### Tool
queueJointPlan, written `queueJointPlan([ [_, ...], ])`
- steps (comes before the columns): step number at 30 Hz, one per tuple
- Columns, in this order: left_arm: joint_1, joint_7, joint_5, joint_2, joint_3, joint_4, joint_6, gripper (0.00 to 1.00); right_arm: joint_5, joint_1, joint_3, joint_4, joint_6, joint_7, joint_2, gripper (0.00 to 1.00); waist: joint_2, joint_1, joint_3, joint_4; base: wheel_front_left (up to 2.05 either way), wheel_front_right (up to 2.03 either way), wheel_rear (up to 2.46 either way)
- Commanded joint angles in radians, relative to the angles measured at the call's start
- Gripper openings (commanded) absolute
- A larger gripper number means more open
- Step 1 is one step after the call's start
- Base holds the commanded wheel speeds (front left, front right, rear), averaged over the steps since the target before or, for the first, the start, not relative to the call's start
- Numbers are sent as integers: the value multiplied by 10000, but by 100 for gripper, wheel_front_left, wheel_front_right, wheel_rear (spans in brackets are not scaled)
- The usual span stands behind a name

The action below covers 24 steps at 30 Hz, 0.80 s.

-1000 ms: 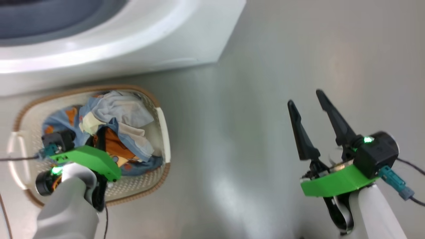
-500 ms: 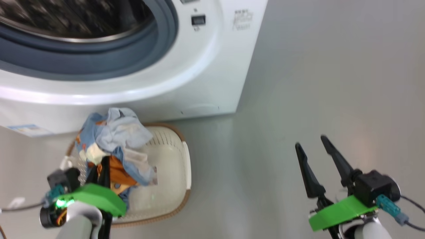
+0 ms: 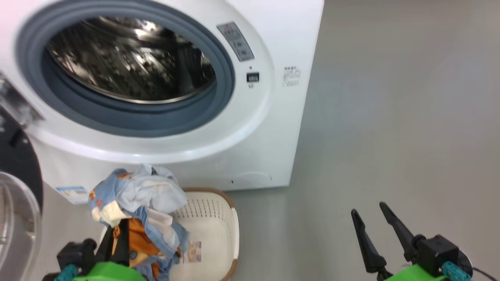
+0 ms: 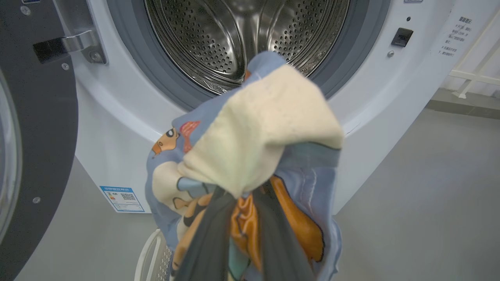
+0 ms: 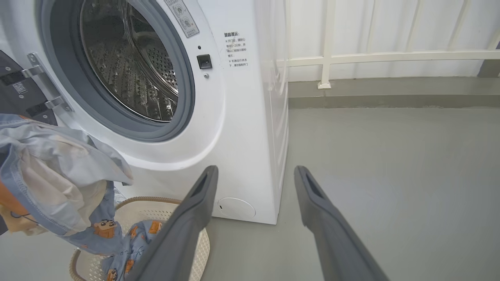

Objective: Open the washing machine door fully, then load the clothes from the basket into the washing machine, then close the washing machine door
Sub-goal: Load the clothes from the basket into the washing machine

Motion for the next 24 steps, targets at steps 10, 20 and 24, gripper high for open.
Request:
queueJointPlan([
  [10, 1214, 698, 237, 564, 222, -2392, 636, 0, 108, 611, 227, -614, 16, 223, -20, 100, 0, 0, -1371, 352, 0, 0, 0],
  [20, 1862, 1232, 272, 734, 161, -3734, 989, 0, 103, 807, 191, -822, 16, 280, -20, 100, 0, 0, -1584, 474, 0, 0, 0],
  [24, 1969, 1328, 246, 759, 138, -3984, 1049, 0, 113, 838, 198, -846, 16, 272, -20, 100, 0, 0, -1608, 486, 0, 0, 0],
])
